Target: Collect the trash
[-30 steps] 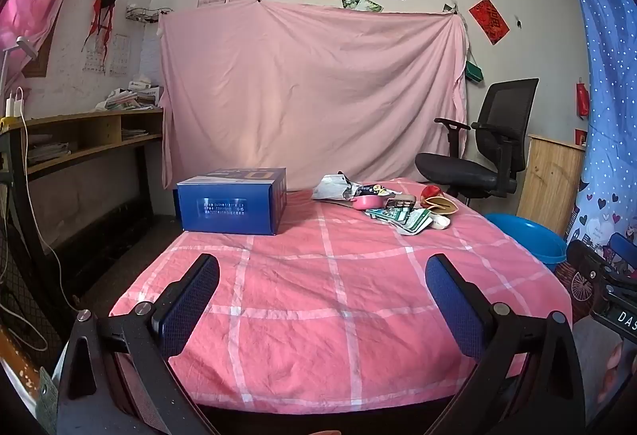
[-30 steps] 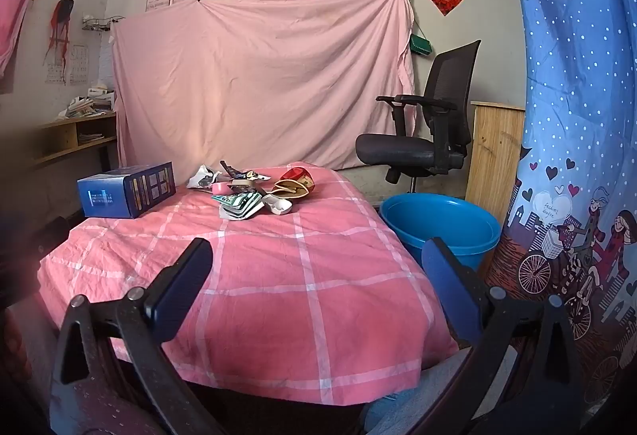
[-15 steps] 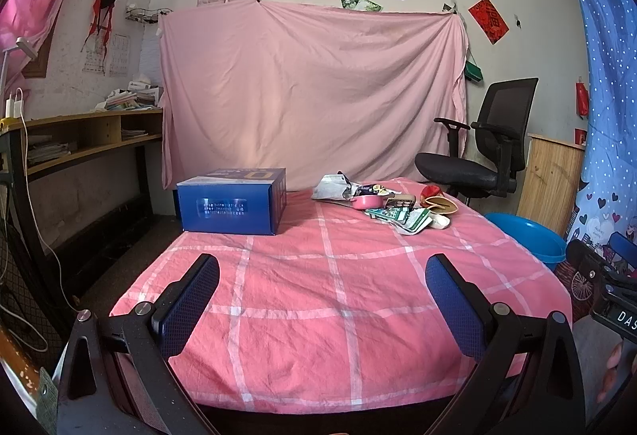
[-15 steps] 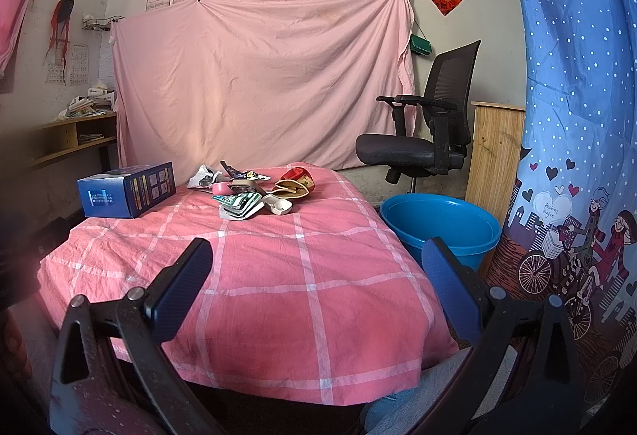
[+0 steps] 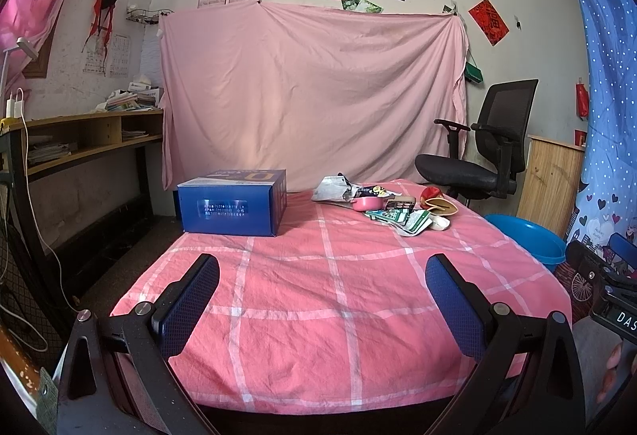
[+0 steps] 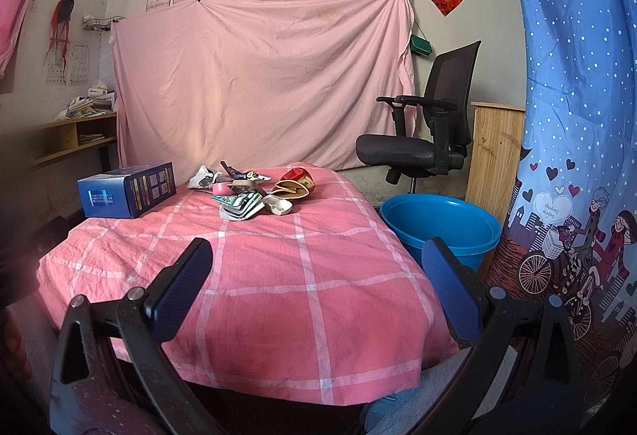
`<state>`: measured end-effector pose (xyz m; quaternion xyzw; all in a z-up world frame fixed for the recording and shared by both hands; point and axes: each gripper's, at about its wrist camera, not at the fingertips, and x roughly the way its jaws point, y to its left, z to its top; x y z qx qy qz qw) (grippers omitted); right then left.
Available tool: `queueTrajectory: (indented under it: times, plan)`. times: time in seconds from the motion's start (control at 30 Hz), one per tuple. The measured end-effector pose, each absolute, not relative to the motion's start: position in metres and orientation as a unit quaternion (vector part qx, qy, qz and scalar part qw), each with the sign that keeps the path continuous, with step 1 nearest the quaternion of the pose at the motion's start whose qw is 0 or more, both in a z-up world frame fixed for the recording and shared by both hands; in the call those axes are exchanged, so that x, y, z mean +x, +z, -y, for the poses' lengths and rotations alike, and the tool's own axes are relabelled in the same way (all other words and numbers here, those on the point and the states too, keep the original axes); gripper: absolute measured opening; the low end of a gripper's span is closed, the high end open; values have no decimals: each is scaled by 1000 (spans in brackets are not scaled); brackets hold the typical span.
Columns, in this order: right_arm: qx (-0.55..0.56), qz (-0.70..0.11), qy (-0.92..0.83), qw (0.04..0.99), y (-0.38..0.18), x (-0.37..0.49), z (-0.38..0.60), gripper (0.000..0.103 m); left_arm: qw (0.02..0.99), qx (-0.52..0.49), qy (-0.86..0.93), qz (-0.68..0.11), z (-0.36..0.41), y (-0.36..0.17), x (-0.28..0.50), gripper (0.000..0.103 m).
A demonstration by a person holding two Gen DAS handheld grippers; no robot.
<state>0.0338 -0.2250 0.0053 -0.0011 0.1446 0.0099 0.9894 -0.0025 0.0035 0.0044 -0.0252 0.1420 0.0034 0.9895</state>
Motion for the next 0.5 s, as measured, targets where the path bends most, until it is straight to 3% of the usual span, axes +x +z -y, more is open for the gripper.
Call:
queueTrajectory:
  times: [0.5]
  plan:
    - [-1,-144,10,990,5,33,225,103,990,-26,3,-141,-4,5,-3,102]
